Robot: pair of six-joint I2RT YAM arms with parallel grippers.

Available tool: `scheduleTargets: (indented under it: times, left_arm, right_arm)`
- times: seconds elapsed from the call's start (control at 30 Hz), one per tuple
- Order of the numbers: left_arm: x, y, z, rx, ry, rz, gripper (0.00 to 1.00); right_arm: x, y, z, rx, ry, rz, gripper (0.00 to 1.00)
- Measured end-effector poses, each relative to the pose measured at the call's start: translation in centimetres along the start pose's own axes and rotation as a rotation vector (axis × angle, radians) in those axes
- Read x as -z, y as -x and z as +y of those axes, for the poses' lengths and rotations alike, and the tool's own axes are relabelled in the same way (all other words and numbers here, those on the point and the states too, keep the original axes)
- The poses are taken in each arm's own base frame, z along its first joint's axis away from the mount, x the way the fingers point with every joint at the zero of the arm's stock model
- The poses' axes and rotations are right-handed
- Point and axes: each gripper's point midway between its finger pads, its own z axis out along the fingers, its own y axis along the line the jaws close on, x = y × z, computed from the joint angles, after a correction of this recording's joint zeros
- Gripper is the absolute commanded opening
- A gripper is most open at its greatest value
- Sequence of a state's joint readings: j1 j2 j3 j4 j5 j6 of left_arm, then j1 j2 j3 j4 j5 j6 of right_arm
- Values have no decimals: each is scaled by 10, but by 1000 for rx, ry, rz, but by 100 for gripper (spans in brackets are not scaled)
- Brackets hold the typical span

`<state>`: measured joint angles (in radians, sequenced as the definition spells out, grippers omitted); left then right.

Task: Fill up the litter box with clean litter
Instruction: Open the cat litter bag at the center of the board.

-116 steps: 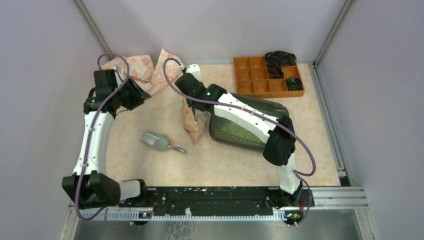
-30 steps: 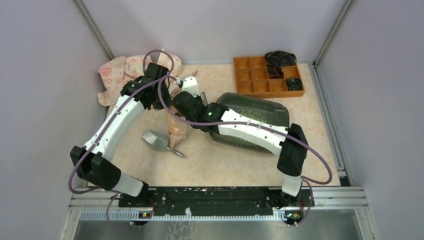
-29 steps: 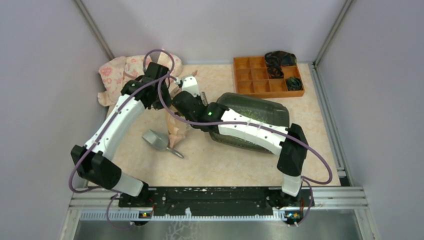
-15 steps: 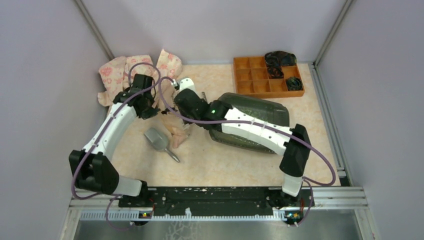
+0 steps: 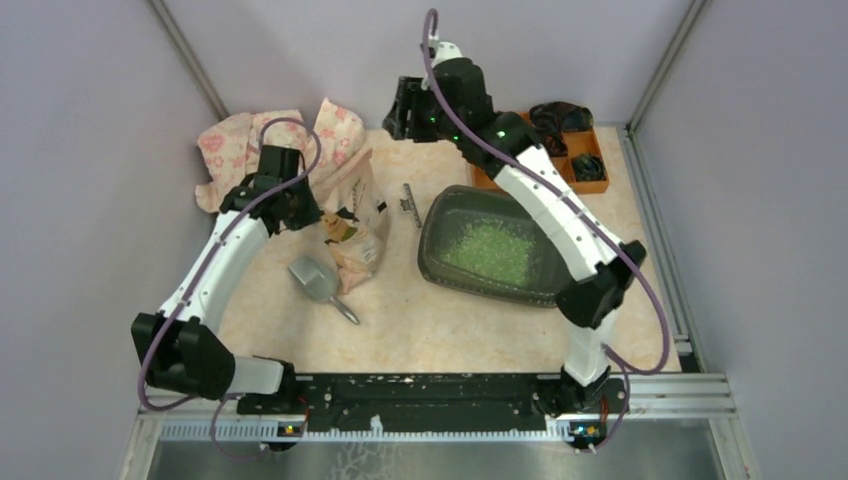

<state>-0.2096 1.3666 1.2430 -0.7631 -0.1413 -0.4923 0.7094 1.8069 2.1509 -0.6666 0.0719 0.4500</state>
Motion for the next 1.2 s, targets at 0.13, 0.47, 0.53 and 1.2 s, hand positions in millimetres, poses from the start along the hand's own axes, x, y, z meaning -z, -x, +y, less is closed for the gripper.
scheduleTargets:
  times: [0.13,0.47,0.53,1.2]
  left_arm:
    - [9,6,-10,3,-60,-25,9]
    - [17,24,-22,-9,-111,-75,9]
    - [16,24,-22,-9,-110,-74,9]
    - [3,38,-23,-22,-77,-103,7]
  right_arm:
    - [-43,-23,25,-48,100,97,65]
    - [-85,-100,10,-146,87,356,71]
    - [-84,-100,10,-159,86,360,71]
    - [-93,-105,3,-234,29,348,46]
